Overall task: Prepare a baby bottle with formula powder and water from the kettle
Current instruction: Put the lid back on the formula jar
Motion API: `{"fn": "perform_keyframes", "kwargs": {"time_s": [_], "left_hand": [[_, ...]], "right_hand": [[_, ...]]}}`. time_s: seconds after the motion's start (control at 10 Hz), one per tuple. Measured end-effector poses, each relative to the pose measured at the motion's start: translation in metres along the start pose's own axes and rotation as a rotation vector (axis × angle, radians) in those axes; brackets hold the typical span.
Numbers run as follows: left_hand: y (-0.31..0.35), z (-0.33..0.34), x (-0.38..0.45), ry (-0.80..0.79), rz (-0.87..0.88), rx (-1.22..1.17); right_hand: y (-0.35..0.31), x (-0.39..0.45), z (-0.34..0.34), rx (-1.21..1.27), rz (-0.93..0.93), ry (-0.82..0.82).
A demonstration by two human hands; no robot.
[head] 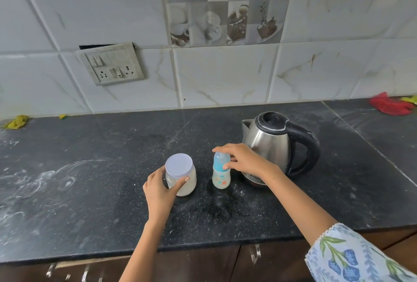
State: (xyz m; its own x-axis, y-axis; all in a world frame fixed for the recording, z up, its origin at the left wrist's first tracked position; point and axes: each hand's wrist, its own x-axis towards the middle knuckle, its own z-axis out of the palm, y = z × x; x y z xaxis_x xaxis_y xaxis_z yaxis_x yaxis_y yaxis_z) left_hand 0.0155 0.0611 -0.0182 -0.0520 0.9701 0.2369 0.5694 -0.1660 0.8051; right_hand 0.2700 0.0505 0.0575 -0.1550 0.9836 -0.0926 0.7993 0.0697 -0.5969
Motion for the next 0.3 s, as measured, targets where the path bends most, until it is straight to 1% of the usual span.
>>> {"fn": "perform_keyframes", "kwargs": {"time_s": [0.2, 0.3], "left_hand": [[0.0023, -0.0040, 0.0038, -0.039, 0.021, 0.040], [0.0009, -0.0034, 0.0033, -0.047, 0.042, 0.073]], "right_hand": [[-0.0034, -0.0009, -0.0070, -0.036, 0.012, -0.042], [-0.0019, -0.0069, -0.0024, -0.037, -0.003, -0.038]]}}
